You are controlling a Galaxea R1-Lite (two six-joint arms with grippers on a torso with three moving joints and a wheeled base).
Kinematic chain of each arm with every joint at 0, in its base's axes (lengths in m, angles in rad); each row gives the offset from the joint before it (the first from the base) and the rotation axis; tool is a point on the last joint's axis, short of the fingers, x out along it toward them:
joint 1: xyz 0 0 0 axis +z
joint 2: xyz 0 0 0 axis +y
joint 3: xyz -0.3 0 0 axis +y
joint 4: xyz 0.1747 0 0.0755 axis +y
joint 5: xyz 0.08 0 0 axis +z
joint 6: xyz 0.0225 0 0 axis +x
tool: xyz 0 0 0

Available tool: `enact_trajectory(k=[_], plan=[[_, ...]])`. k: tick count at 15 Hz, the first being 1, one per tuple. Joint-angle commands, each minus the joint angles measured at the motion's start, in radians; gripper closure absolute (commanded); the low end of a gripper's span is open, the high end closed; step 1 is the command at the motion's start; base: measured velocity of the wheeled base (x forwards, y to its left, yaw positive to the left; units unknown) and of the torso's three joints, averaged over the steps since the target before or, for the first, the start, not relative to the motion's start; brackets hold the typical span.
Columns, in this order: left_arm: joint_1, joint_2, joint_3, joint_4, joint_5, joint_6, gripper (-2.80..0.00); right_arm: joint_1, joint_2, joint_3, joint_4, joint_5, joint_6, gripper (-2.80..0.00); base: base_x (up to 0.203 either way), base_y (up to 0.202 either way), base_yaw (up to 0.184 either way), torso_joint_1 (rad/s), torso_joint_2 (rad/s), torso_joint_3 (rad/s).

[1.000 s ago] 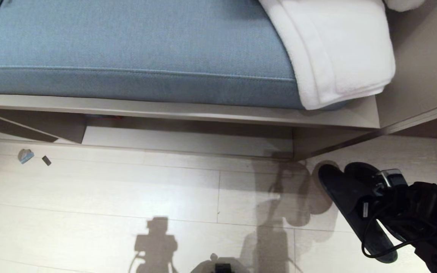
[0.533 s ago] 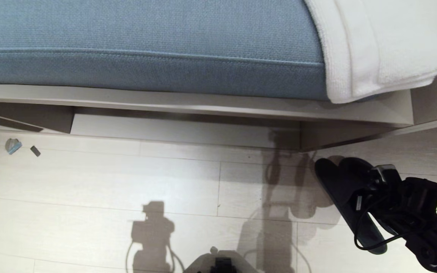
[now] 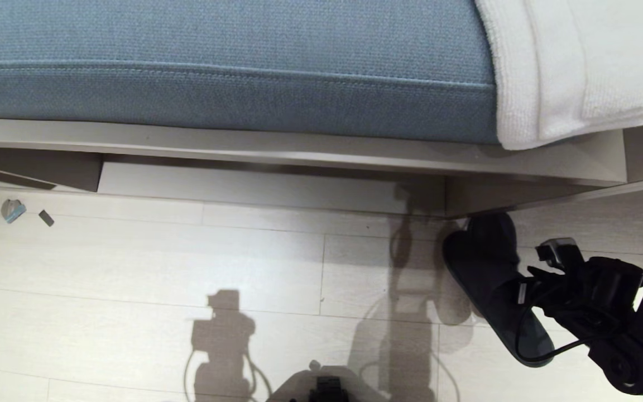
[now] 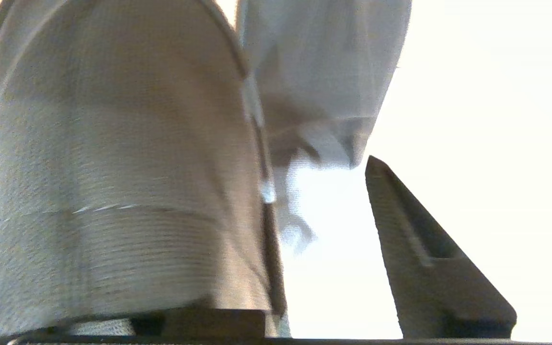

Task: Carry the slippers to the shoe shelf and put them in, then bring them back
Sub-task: Place the slippers on the floor

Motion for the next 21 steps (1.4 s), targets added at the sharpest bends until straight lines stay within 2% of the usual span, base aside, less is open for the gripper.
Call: enact_trajectory(k=[1,5,7,8,10,11,14,17,21], plan=[[0.000,-0.001,0.008,0.000,0.000,0.000,0.00,0.000,0.001,0.012,-0.008,0.000,-0.004,-2.80,0.000,0.000,0.000,0.000,0.00,0.000],[0.000,-0.001,0.008,0.000,0.000,0.000,0.00,-0.002,0.045,0.042,-0.008,-0.004,-0.022,-2.80,0.000,0.000,0.000,0.000,0.00,0.000],[0.000,-0.001,0.008,0.000,0.000,0.000,0.00,0.001,0.079,0.034,-0.008,-0.058,-0.033,-2.80,0.000,0.000,0.000,0.000,0.00,0.000],[0.001,-0.001,0.008,0.000,0.000,0.000,0.00,0.003,0.104,0.008,-0.008,-0.096,-0.023,-2.80,0.000,0.000,0.000,0.000,0.00,0.000],[0.001,-0.001,0.008,0.000,0.000,0.000,0.00,0.021,0.123,-0.029,-0.008,-0.194,0.062,-2.80,0.000,0.000,0.000,0.000,0.00,0.000],[0.000,-0.001,0.008,0.000,0.000,0.000,0.00,0.026,0.124,-0.041,-0.008,-0.223,0.067,-2.80,0.000,0.000,0.000,0.000,0.00,0.000],[0.000,-0.001,0.008,0.000,0.000,0.000,0.00,0.058,0.122,-0.048,-0.008,-0.228,0.090,-2.80,0.000,0.000,0.000,0.000,0.00,0.000],[0.000,-0.001,0.008,0.000,0.000,0.000,0.00,0.103,0.099,-0.092,0.154,-0.224,0.169,-2.80,0.000,0.000,0.000,0.000,0.00,0.000],[0.000,-0.001,0.008,0.000,0.000,0.000,0.00,0.100,0.022,-0.153,0.380,-0.157,0.266,-2.80,0.000,0.000,0.000,0.000,0.00,0.000]])
